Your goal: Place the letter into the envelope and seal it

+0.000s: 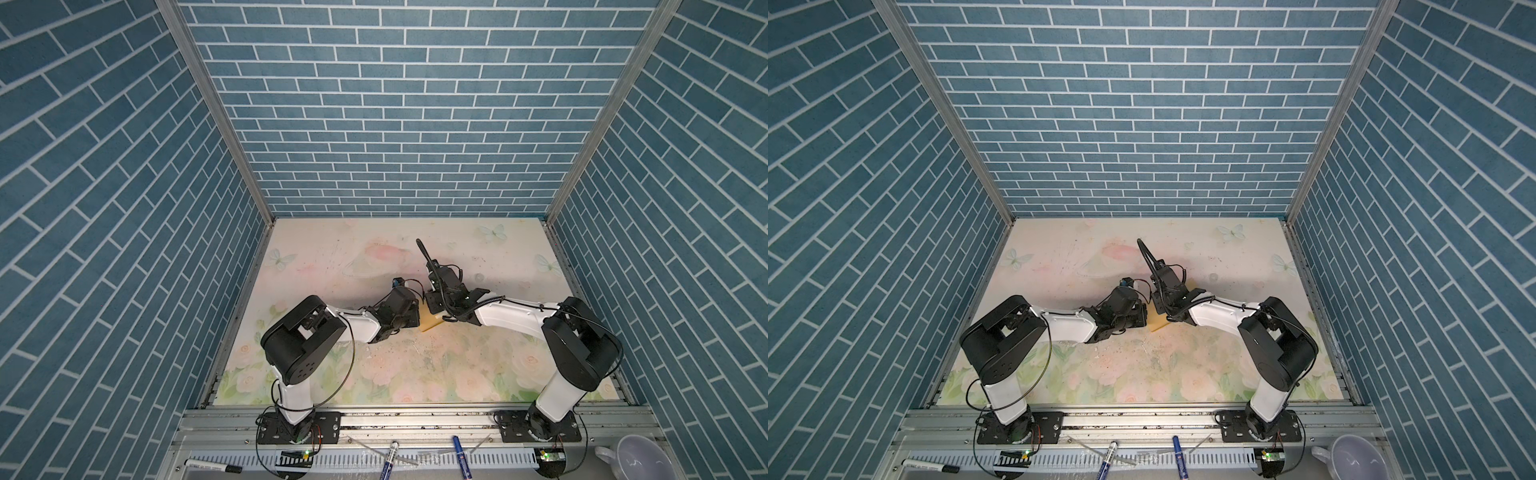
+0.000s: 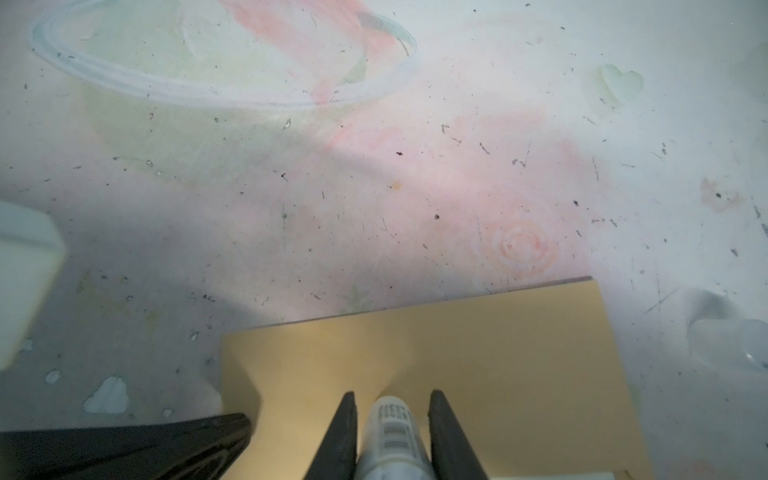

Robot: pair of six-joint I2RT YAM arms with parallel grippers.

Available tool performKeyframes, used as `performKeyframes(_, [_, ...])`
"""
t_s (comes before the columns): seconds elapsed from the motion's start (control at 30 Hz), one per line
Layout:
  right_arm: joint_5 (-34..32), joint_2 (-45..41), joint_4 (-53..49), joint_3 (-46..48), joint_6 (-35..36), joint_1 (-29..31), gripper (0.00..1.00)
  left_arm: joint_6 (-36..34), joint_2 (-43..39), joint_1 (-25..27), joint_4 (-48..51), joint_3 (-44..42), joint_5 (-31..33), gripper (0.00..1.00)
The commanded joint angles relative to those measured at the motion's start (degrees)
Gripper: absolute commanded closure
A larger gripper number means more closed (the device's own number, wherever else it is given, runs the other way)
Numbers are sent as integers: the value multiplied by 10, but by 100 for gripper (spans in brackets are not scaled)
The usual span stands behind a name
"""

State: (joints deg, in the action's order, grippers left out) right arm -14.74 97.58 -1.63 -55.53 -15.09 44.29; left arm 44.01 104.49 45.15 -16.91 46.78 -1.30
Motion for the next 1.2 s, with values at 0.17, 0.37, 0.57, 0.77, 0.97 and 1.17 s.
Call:
performKeyframes(0.17, [-78,6,-59,19,32,-23,100,-12,36,0,115,-20,14,100])
performKeyframes(0.37, [-95,12,-61,17,40,-23,100,-12,41,1,117,-17,14,100])
performKeyframes(0.57, [-107,18,-62,17,46,-24,100,-13,42,1,117,-15,13,100])
performKeyframes(0.77, [-114,22,-60,16,48,-27,100,-14,43,1,119,-13,13,100])
performKeyframes(0.97, [-118,28,-58,19,51,-33,100,-14,44,1,118,-13,12,100])
performKeyframes(1.17, [-122,30,-52,26,54,-46,100,-14,42,1,118,-13,13,100])
